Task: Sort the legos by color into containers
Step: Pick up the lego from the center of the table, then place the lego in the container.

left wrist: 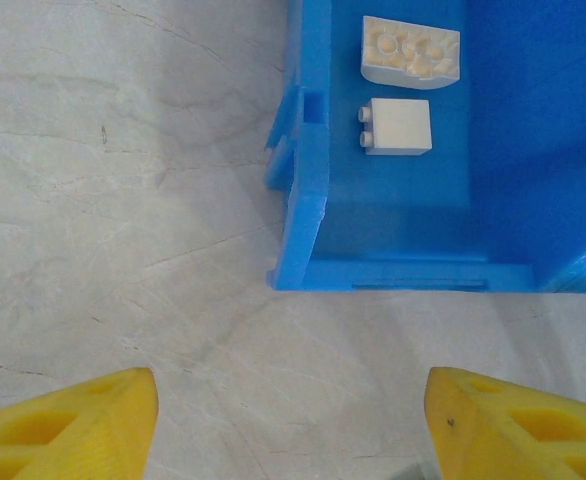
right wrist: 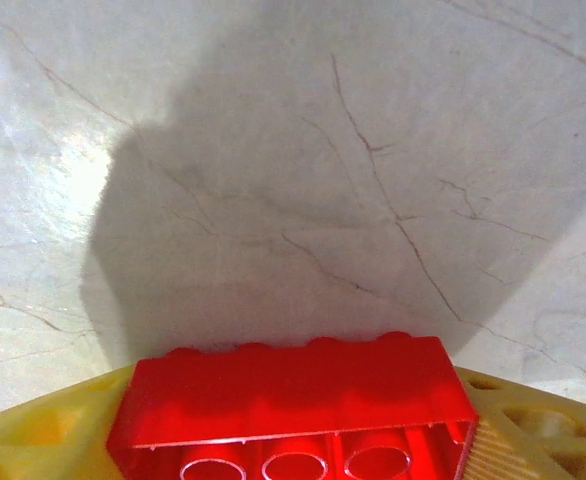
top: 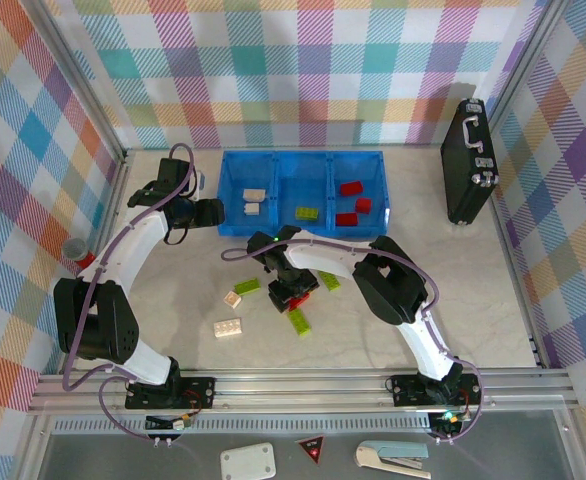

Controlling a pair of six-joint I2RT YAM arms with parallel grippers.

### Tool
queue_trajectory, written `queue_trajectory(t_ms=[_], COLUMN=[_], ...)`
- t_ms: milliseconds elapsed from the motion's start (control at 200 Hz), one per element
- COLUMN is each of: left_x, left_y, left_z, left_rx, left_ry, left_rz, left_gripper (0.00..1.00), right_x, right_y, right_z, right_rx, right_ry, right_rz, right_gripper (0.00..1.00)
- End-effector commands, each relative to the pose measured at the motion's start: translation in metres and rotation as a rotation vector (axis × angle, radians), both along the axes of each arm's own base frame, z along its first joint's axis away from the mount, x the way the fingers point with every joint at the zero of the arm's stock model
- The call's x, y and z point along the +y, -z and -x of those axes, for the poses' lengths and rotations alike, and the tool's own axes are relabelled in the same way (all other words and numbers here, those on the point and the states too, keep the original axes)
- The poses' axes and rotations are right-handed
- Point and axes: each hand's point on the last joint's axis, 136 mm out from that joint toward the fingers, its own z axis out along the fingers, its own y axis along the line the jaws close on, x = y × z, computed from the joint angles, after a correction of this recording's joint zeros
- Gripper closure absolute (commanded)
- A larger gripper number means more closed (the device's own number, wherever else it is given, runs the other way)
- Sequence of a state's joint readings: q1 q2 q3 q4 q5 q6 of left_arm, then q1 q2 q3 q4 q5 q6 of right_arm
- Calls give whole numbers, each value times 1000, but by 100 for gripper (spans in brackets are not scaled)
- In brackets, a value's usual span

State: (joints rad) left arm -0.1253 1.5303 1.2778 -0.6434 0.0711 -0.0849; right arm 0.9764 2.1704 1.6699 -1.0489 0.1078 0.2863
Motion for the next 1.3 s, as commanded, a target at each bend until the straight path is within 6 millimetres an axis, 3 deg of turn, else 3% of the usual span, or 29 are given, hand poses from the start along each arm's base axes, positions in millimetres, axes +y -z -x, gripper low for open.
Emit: queue_trajectory(t_ms=[0,205,415,825,1095,1295], left_x=[1,-1,-2,-5,-6,-7], left_y=[2,4,5,6,5,6], left_z=[-2,-1,-2,-1,-1,-2], left_rx=[4,11,14,20,18,21], left_ry=[1,7,11,18,17,20], left_rz=[17,24,33,48,54,63], left_gripper=[29,29,29,29,29,29], right_x=[10,3,-18,-101,-156,-159], right_y=[-29,-38,-46,-63,-75,-83], right_z=[-3,-13,-27,-55,-61,-75], right_rx=[-27,-41,-77,-100,-121,-138], right_ry=[50,114,138,331,451,529], right_rz=[-70,-84,-54,-64,-65,-142], right_gripper=[34,36,36,36,35,35])
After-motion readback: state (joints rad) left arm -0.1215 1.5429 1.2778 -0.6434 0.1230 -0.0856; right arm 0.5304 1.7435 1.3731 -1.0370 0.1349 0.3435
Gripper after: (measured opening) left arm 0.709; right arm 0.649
